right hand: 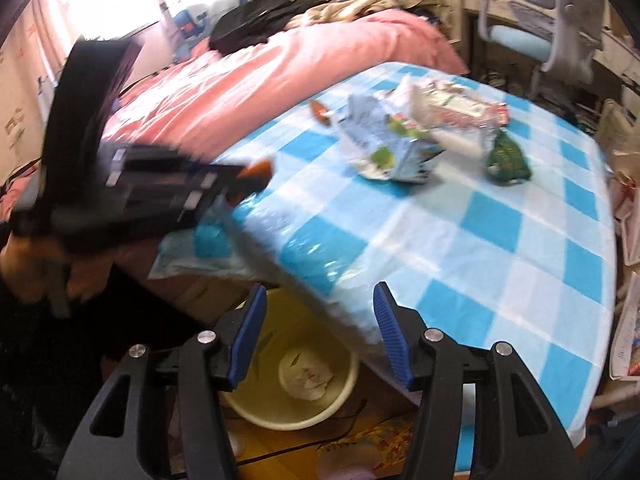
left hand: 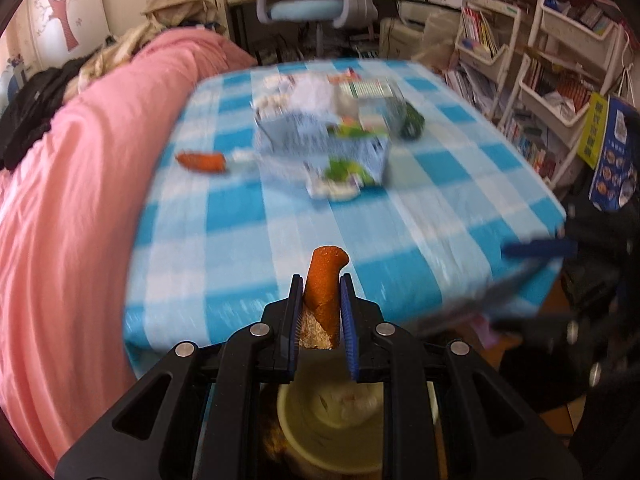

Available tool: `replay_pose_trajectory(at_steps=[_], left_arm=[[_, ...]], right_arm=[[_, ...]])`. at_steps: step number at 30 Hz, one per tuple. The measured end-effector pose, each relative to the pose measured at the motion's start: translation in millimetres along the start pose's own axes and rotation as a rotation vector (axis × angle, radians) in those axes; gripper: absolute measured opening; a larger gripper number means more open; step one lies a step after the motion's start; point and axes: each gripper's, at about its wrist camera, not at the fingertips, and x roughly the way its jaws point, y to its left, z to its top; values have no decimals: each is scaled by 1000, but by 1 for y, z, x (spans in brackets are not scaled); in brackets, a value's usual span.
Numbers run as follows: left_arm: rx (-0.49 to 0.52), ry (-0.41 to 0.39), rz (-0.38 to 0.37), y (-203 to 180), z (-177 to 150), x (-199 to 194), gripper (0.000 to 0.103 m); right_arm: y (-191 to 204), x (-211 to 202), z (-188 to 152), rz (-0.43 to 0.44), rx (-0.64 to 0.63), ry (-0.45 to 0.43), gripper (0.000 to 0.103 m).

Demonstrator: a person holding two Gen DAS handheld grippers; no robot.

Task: Collect trash
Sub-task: 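Open right tool to drop bag into bucket while left tool drops sausage in, then move right tool toward cow-print milk carton on the table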

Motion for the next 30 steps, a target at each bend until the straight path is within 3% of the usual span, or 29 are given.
replay_pose_trajectory(at_steps=[5,7,9,13,19,24,30], left_arm=[[60,169,-50,-23,-29,19,22],[75,169,-34,-27,-34,18,37],[59,138,-13,-25,-30,13,50],[-85,-6,60,2,-9,-10,65],[-158,-147,180,23,29,-31,81],[-164,-192,213,32,53,-33,84],[-185,-203,199,35,64,-30,86]], right_arm=[[8,3,1,-59,-47,1,56],[8,1,2,-84,-59,-4,57],[5,-2,2,-99,-47,-21,59],[-6,-11,2,-122,-3,-57,60],[-14,-23,9,-160,49,-149,66],[-18,-28,17,-193,79,-214,71],[-21,-23,23,-216,80,-239,71]])
